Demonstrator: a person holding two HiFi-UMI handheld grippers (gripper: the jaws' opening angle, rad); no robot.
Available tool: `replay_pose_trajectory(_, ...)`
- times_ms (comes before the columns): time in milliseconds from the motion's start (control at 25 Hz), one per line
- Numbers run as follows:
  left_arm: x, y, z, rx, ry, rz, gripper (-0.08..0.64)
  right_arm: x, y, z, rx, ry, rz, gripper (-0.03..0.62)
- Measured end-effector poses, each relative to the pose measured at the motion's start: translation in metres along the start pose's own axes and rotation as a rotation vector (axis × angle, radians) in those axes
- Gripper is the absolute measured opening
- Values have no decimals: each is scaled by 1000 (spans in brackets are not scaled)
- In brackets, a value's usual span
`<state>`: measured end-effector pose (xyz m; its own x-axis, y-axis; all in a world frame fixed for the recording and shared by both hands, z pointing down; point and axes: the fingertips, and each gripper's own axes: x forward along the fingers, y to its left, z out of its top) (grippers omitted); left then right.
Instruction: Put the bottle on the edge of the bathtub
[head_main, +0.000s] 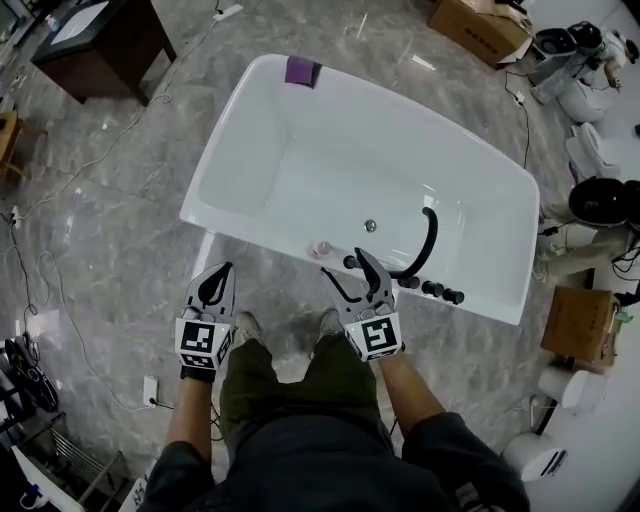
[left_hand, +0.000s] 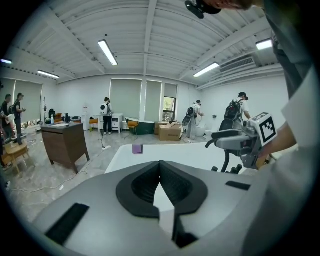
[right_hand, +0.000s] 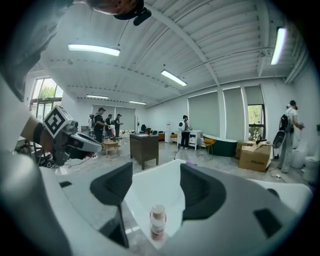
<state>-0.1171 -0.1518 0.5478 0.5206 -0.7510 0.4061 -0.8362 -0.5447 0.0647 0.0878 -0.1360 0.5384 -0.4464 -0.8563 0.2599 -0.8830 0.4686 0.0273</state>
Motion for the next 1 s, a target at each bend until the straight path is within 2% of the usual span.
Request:
replay_pose_trajectory(400, -35, -15, 69, 34, -34, -3, 2, -44, -6, 66, 4, 0, -52, 284)
replay_pose_trajectory(640, -50, -23, 102, 55, -72, -11, 2, -67, -7, 96, -8, -19, -87, 237)
replay_pose_trajectory(720, -53, -26, 111, 66, -84, -18, 2, -73, -7, 105, -10, -28, -101, 202)
replay_pose_trajectory(1000, -70, -36, 123, 76, -102, -29, 2, -100, -4, 117, -17, -33, -139, 127)
